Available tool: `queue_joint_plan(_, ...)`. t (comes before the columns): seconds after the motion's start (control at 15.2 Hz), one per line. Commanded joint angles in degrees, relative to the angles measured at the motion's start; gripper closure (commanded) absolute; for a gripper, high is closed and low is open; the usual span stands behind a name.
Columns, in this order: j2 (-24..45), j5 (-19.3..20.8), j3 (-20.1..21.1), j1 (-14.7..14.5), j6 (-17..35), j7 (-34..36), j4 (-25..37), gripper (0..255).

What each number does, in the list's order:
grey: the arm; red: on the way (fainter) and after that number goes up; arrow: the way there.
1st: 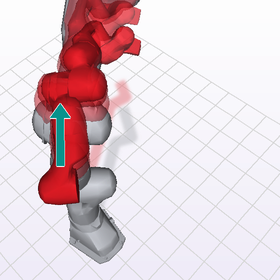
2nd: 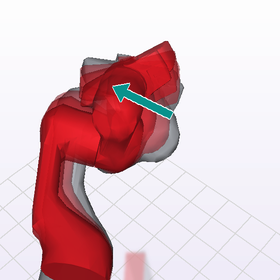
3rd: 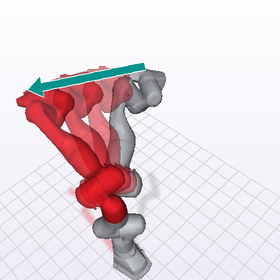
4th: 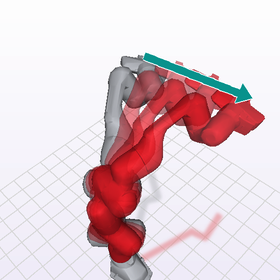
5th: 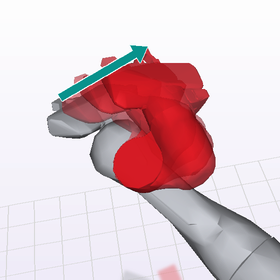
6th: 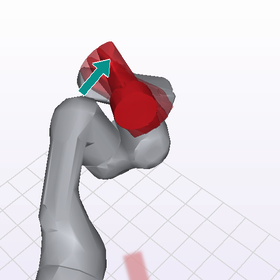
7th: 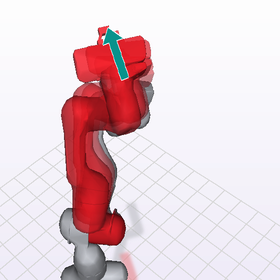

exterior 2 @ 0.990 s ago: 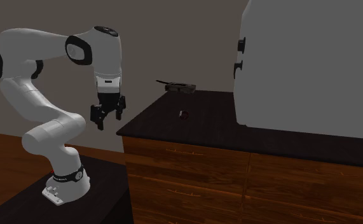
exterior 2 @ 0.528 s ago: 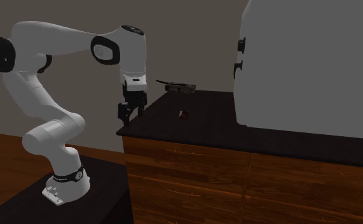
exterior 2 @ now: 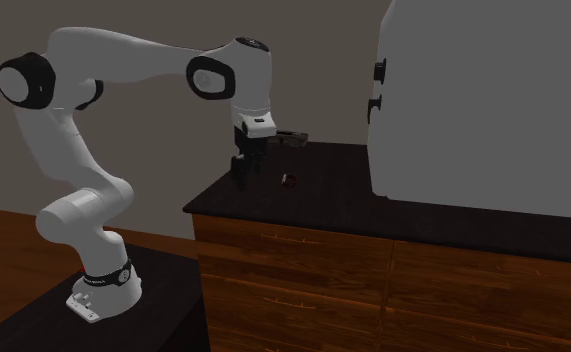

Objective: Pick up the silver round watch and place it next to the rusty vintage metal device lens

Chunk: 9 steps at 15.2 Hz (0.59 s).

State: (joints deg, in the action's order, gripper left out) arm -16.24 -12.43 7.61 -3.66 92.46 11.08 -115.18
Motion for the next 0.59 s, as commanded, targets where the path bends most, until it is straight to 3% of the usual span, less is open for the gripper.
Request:
queue_joint_plan(0.0, 4.2, -0.5, 0.6, -0.4, 0.0, 0.6, 4.8, 0)
queue_joint_plan(0.46, 17.7, -1.2, 2.7, -2.1, -0.8, 3.0, 21.3, 0)
queue_joint_plan(0.53, 17.5, -1.3, 2.8, -2.2, 0.0, 3.0, 20.3, 0)
